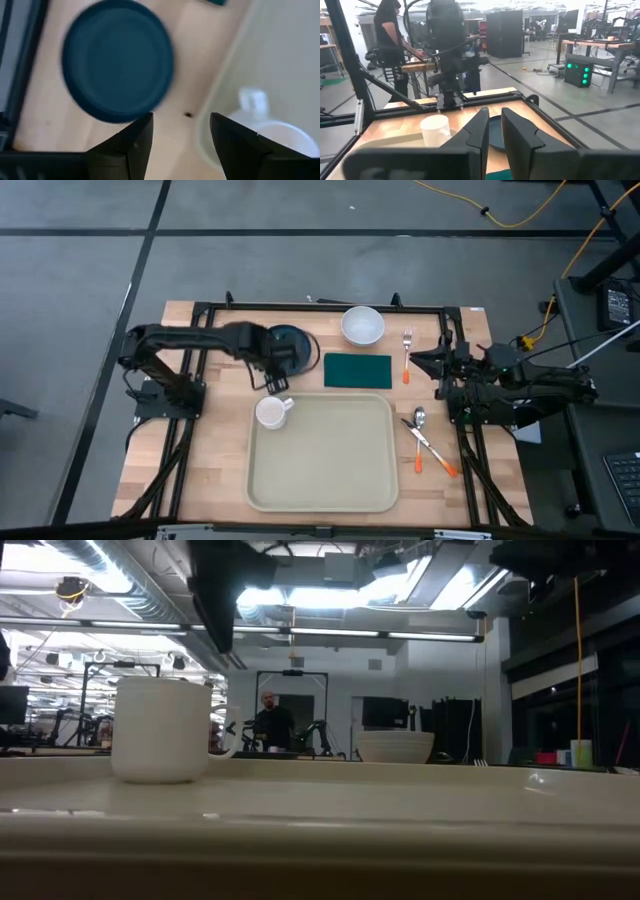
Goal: Set up tray
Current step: Put the black plate on the white tray at the bottom right of the white mug
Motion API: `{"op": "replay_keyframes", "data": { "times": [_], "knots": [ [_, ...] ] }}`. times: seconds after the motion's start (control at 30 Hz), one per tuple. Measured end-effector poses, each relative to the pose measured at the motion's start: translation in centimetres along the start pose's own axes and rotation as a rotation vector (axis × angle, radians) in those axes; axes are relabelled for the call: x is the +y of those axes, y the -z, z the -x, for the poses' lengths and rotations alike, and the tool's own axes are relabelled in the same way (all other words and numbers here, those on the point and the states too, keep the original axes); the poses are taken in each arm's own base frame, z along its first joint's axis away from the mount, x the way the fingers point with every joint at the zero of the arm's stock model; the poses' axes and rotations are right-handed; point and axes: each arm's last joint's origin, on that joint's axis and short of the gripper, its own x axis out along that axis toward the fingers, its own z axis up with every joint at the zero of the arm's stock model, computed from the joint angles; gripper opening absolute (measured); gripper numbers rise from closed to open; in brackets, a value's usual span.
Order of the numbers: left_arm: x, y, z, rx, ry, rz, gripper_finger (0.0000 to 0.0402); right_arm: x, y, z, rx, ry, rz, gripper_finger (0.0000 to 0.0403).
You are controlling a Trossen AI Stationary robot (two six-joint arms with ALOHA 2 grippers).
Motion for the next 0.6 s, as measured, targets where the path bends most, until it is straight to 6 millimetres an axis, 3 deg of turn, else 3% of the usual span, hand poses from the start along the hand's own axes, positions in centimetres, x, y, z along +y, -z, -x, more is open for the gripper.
{"op": "replay_keyframes", "data": {
  "times": [0.27,0.6],
  "knots": [
    [4.3,-3.4,-3.3,-0.062,0.076,-0.032,0.0192,0.0,0.1,-0.1,0.005,0.018,0.011,0.0058],
    [4.8,-5.7,-11.0,0.055,0.18,-0.084,0.0192,0.0,0.1,-0.1,0.005,0.019,-0.009,0.0058]
  ]
}}
